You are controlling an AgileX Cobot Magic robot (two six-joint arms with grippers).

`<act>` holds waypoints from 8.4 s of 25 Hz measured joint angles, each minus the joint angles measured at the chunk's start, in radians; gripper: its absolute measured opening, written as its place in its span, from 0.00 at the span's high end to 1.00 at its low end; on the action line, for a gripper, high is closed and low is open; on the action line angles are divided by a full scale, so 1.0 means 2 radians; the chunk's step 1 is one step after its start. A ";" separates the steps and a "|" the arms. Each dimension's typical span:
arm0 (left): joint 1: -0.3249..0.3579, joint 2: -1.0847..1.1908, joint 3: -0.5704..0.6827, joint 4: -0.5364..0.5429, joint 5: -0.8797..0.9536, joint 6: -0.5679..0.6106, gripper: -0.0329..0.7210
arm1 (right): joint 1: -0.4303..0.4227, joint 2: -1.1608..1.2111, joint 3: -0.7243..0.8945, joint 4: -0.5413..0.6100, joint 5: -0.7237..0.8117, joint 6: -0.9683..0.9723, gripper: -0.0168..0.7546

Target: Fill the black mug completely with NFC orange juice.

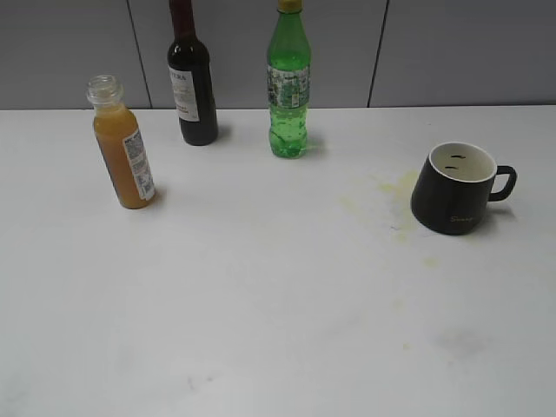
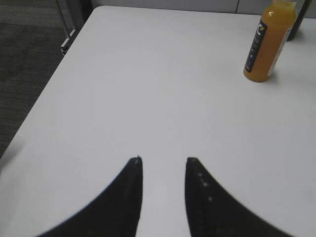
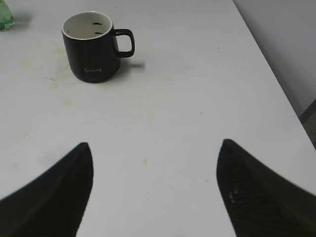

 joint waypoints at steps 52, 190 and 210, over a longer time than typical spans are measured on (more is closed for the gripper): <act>0.000 0.000 0.000 0.000 0.000 -0.001 0.64 | 0.000 0.743 0.134 0.018 -1.070 -0.028 0.21; 0.000 0.000 0.000 0.000 0.000 0.000 0.64 | 0.333 1.102 -0.135 0.197 -1.063 -0.046 0.90; 0.000 0.000 0.000 0.000 0.000 0.000 0.64 | 0.333 1.101 -0.092 0.191 -1.095 -0.028 0.25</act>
